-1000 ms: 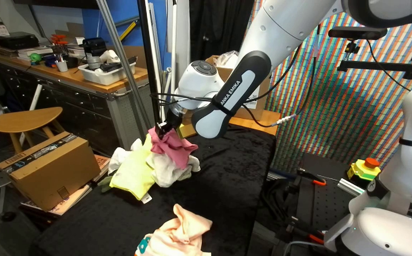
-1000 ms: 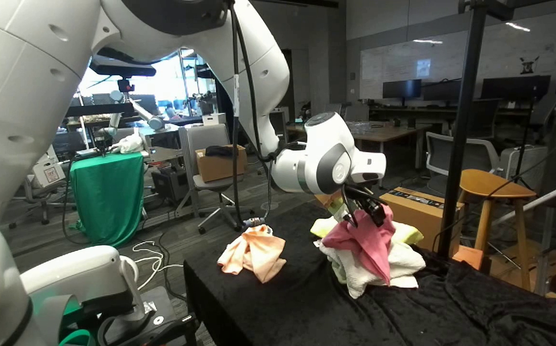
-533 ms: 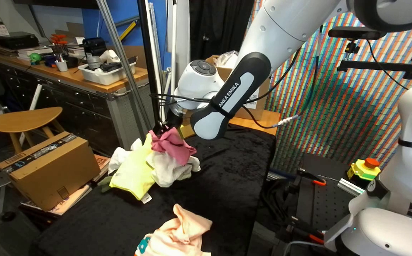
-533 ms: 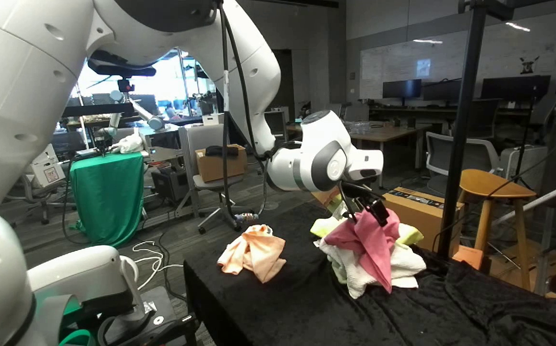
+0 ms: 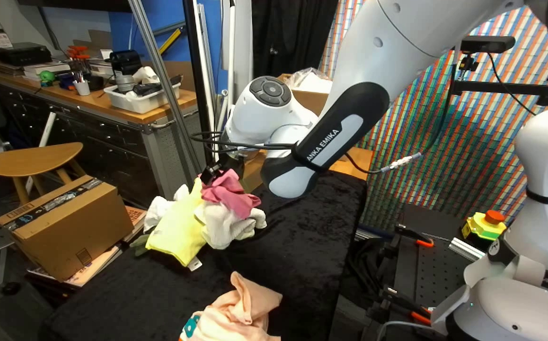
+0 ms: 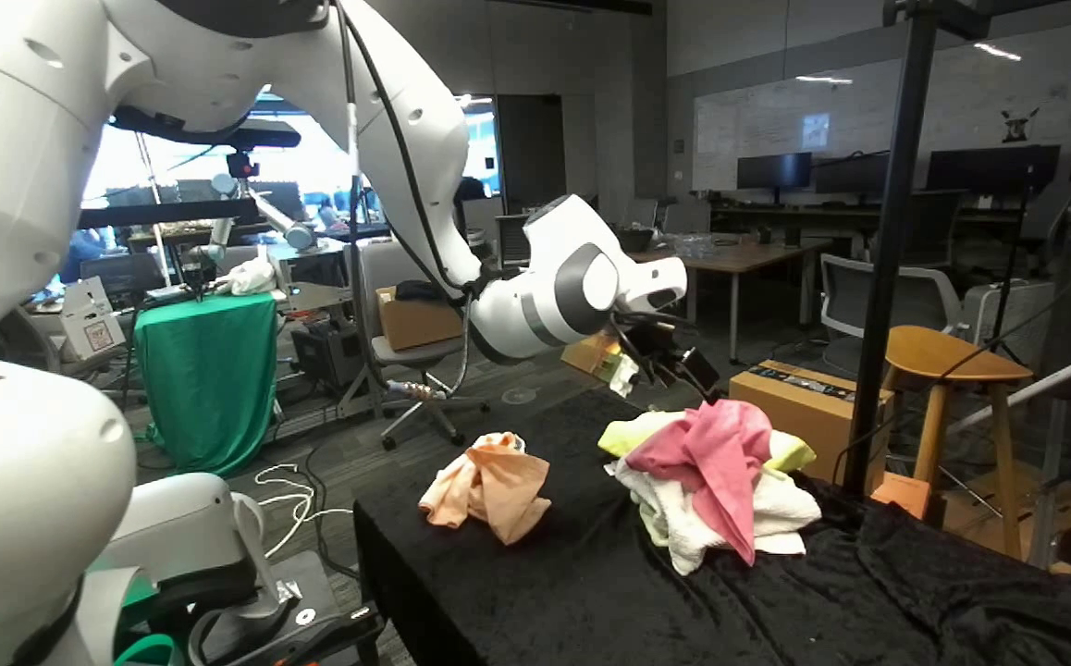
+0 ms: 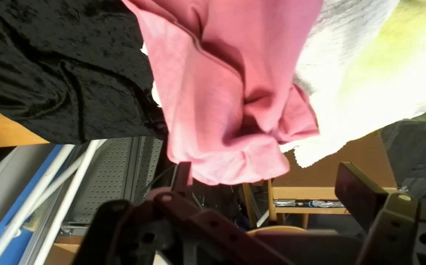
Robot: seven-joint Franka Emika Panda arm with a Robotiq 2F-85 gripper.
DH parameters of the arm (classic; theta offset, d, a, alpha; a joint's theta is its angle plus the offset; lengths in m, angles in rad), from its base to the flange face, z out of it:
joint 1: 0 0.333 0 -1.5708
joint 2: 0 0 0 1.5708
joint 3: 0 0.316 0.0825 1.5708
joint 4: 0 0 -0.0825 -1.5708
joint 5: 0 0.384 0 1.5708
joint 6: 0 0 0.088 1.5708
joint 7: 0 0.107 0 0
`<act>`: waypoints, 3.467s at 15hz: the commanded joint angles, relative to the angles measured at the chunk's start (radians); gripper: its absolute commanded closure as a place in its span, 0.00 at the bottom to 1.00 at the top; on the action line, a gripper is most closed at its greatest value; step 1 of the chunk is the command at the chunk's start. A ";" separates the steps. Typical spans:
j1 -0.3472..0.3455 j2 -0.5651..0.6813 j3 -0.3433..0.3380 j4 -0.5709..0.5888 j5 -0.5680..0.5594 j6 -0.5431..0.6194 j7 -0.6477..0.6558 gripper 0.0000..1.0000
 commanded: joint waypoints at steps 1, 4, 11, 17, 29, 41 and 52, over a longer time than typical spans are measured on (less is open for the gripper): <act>0.153 0.025 -0.082 -0.022 0.044 0.009 -0.021 0.00; 0.161 0.003 -0.004 -0.017 0.058 -0.022 -0.076 0.00; -0.118 -0.057 0.455 0.076 0.028 -0.295 -0.291 0.00; -0.376 0.018 0.762 0.265 0.020 -0.674 -0.456 0.00; -0.556 0.220 0.940 0.482 0.087 -0.907 -0.524 0.00; -0.565 0.298 0.941 0.577 0.111 -0.980 -0.511 0.34; -0.600 0.266 0.966 0.547 0.137 -0.966 -0.561 0.96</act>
